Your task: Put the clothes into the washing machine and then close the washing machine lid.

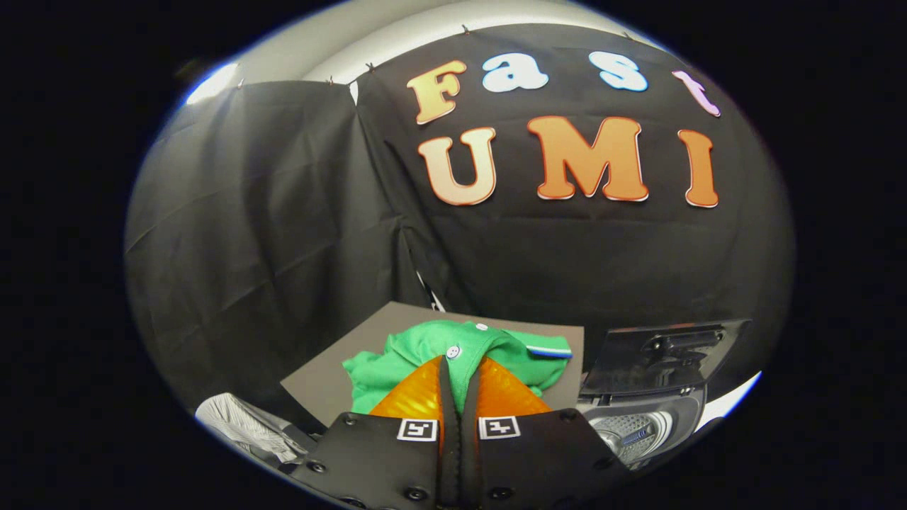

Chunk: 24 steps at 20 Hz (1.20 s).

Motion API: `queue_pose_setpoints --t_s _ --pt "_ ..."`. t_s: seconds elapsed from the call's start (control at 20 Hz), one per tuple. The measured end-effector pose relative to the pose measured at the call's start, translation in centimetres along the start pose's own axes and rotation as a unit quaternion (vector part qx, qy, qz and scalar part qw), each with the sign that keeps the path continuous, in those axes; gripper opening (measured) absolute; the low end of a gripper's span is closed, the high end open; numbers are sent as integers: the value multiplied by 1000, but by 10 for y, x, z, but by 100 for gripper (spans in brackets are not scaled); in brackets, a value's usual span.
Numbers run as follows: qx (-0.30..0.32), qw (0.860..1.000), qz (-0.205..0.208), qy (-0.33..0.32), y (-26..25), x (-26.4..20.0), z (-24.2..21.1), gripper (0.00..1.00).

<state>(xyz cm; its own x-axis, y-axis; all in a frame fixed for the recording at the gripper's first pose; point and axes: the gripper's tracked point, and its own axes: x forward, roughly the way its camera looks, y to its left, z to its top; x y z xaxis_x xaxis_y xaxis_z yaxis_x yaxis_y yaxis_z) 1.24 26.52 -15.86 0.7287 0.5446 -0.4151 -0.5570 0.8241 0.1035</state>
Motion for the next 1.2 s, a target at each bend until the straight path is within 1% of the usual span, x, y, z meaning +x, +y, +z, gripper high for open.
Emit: queue_pose_setpoints --t_s 0.15,0.35,0.55,1.0,1.2 --pt "-3 1000 -13 -19 -14 -20 17 8" --pt "2 999 -37 -34 -38 -37 29 8" --pt "12 997 -65 -43 -67 -49 29 8" --pt "27 988 -141 -57 -147 -94 34 8" --pt "46 983 -167 -54 -183 -111 24 8"
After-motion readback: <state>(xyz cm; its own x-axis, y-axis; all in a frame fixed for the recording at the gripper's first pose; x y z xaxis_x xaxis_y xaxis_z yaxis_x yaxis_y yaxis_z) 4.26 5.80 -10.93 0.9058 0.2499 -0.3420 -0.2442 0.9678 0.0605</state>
